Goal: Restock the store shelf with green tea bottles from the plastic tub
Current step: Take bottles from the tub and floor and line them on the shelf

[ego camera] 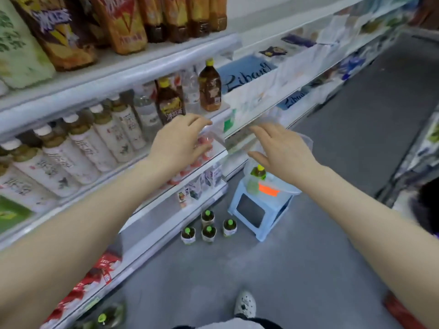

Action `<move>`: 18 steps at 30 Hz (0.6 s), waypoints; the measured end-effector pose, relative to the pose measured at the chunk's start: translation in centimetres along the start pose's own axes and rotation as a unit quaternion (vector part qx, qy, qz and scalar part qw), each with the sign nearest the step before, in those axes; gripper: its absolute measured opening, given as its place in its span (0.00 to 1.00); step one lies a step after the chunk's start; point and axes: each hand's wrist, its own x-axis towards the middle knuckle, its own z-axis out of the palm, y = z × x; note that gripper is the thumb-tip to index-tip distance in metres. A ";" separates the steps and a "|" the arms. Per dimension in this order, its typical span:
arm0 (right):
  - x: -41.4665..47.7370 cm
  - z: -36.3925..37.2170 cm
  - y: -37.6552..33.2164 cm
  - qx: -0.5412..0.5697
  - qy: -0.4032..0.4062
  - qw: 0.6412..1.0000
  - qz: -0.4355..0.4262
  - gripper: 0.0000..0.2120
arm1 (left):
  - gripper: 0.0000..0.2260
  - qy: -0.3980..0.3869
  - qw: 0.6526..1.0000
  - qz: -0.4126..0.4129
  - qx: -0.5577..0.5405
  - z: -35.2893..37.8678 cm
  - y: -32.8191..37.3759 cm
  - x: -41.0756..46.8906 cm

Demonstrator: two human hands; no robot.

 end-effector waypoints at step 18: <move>-4.5 21.3 15.9 0.116 -0.199 0.957 0.176 0.25 | 0.30 -0.243 0.962 -0.029 -0.118 28.2 3.9 12.0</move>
